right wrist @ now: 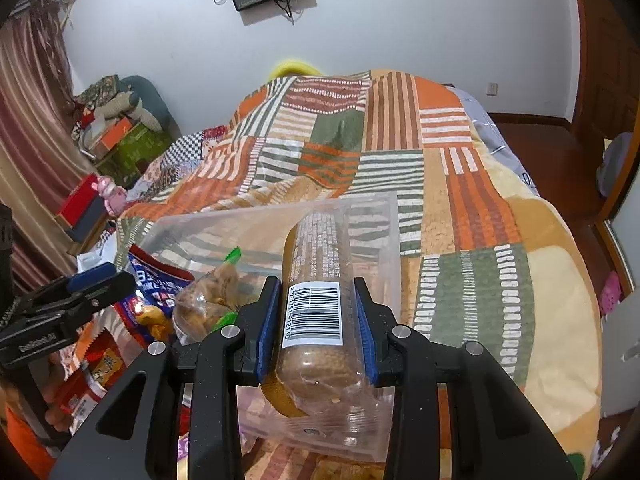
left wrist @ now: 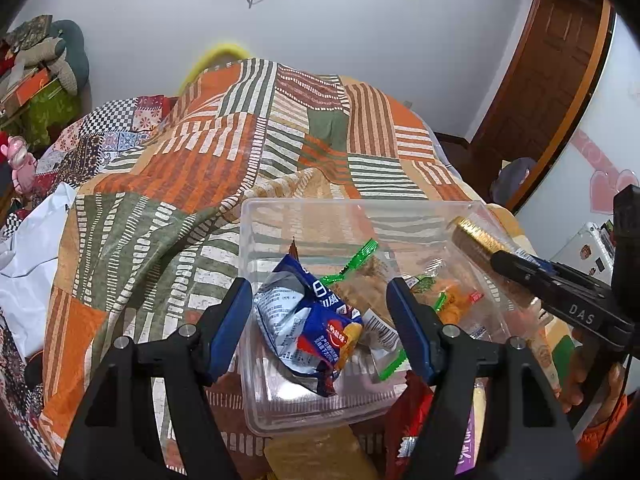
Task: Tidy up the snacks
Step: 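Drop the blue chip bag into the box with the left tool while the right tool places the wafer roll, then grasp the white-yellow snack bag with the left tool while the right tool grasps the cracker bag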
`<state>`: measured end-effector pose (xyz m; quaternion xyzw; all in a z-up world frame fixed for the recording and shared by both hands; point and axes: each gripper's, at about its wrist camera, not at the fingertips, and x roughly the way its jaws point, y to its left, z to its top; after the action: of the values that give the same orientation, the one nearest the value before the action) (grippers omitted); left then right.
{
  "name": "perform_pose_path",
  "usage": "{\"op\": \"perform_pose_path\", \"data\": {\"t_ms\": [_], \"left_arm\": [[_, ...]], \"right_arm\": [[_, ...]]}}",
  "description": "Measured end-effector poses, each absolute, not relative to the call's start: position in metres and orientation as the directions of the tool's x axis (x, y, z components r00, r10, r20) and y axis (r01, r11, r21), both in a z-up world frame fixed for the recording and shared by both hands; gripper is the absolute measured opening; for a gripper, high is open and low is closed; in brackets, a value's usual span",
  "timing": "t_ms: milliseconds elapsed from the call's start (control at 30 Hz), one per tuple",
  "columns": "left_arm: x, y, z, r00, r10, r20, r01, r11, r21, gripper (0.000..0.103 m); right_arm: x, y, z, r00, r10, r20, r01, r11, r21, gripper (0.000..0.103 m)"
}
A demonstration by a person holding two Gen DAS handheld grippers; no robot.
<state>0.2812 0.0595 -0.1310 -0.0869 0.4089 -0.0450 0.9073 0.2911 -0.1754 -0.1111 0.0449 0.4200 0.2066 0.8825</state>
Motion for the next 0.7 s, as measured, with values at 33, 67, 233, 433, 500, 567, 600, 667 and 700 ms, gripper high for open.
{"op": "perform_pose_path", "data": {"t_ms": [33, 67, 233, 433, 500, 567, 600, 667, 700], "left_arm": [[0.280, 0.060, -0.130, 0.666, -0.147, -0.731, 0.007, 0.982, -0.191, 0.069], [0.278, 0.061, -0.128, 0.671, -0.141, -0.728, 0.003, 0.982, -0.187, 0.069], [0.268, 0.065, -0.117, 0.688, -0.129, -0.714, -0.003, 0.984, -0.180, 0.070], [0.247, 0.069, -0.095, 0.722, -0.109, -0.683, -0.008, 0.986, -0.165, 0.070], [0.238, 0.070, -0.088, 0.732, -0.103, -0.673, -0.007, 0.987, -0.158, 0.070], [0.230, 0.072, -0.082, 0.741, -0.095, -0.665, -0.008, 0.989, -0.150, 0.070], [0.225, 0.072, -0.079, 0.745, -0.090, -0.661, -0.009, 0.989, -0.145, 0.071], [0.216, 0.074, -0.075, 0.754, -0.081, -0.652, -0.013, 0.990, -0.138, 0.074], [0.212, 0.074, -0.073, 0.757, -0.077, -0.649, -0.016, 0.991, -0.135, 0.076]], "right_arm": [[0.290, -0.175, -0.111, 0.565, 0.395, -0.724, -0.325, 0.914, 0.245, 0.035], [0.290, -0.176, -0.110, 0.570, 0.389, -0.724, -0.323, 0.916, 0.238, 0.035], [0.286, -0.182, -0.101, 0.586, 0.384, -0.714, -0.317, 0.919, 0.234, 0.035], [0.271, -0.188, -0.085, 0.606, 0.387, -0.695, -0.329, 0.917, 0.224, 0.038], [0.265, -0.188, -0.080, 0.613, 0.387, -0.689, -0.336, 0.917, 0.215, 0.040], [0.258, -0.189, -0.075, 0.622, 0.388, -0.680, -0.343, 0.916, 0.208, 0.044], [0.254, -0.191, -0.072, 0.628, 0.388, -0.674, -0.345, 0.916, 0.206, 0.047], [0.246, -0.193, -0.066, 0.642, 0.386, -0.662, -0.348, 0.917, 0.197, 0.051], [0.241, -0.195, -0.063, 0.651, 0.383, -0.655, -0.350, 0.918, 0.189, 0.055]]}}
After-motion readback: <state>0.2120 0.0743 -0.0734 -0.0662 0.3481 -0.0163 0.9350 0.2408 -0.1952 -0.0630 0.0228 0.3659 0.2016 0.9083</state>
